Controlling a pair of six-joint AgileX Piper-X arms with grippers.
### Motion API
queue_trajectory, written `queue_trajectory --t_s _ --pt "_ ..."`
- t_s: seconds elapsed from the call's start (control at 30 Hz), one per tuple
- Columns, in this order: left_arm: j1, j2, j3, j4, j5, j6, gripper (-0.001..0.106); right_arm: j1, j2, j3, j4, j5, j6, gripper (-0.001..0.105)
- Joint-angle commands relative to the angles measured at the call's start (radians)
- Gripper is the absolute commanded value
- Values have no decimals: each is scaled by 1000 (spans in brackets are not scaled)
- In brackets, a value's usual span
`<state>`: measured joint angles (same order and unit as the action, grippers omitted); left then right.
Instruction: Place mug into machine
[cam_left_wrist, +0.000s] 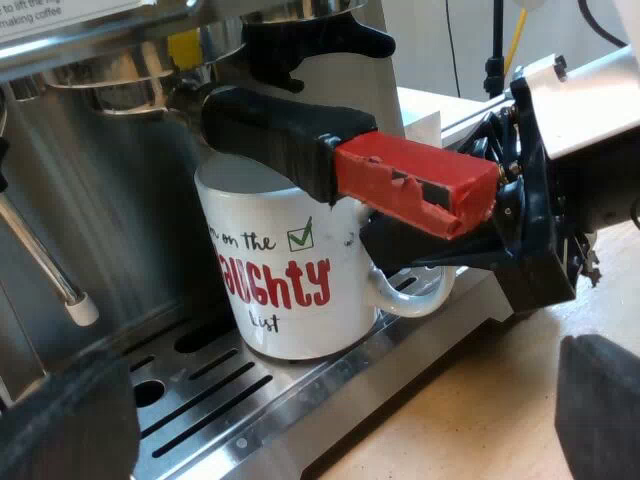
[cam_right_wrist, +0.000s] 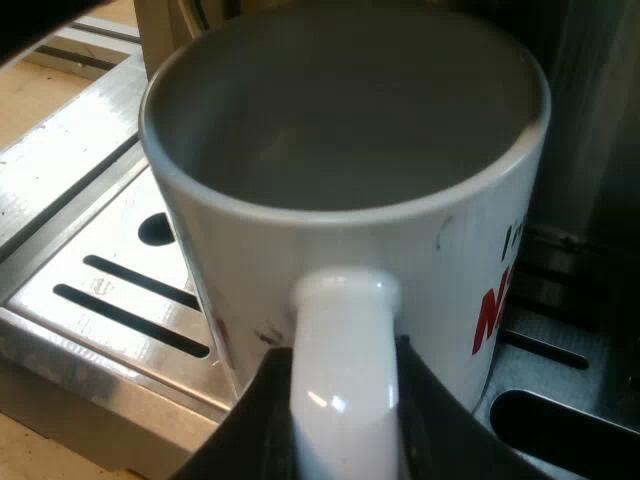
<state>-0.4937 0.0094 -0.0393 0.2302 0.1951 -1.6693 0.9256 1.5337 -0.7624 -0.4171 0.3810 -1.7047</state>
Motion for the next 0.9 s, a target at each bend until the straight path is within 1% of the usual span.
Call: queue_trajectory --t_s 0.03,0.1,0.13,0.17,0.23,0.27,0.33,0.43,0.5,0.57,0.6,0.63,0.73,0.77,0.8,0.87,0.9 --pt "-4 1 0 -20 3 -16 85 -3 -12 -18 -51 4 2 10" --pt "-4 1 0 -20 3 -16 85 -3 -12 -18 -51 4 2 29" --pt "-4 1 0 -20 3 -16 85 -3 -12 -18 -51 4 2 34" --pt "-4 1 0 -20 3 -16 85 -3 -12 -18 -51 4 2 41" --pt "-4 1 0 -20 3 -16 85 -3 -12 -18 -51 4 2 47" --pt "-4 1 0 -20 3 -16 85 -3 -12 -18 -51 4 2 48" --pt "-4 1 0 -20 3 -16 85 3 -21 -18 -51 7 2 53" --pt "-4 1 0 -20 3 -16 85 18 -46 -14 -10 38 2 52" --pt "-4 1 0 -20 3 -16 85 34 -72 -14 52 80 2 52" --pt "-4 1 0 -20 3 -16 85 51 -92 -14 119 159 5 52" --pt "-4 1 0 -22 3 -16 85 57 -94 -14 132 172 7 52" --pt "-4 1 0 -25 3 -16 85 59 -98 -9 151 176 12 52" --pt "-4 1 0 -26 3 -16 85 59 -98 18 128 121 50 52" --pt "-4 1 0 -26 3 -16 85 59 -98 38 93 98 52 52" --pt "-4 1 0 -26 3 -16 85 59 -98 49 78 93 52 52" --pt "-4 1 0 -26 3 -16 85 54 -98 95 -10 84 48 52" --pt "-4 1 0 -26 3 -16 85 54 -98 102 -29 84 47 52"
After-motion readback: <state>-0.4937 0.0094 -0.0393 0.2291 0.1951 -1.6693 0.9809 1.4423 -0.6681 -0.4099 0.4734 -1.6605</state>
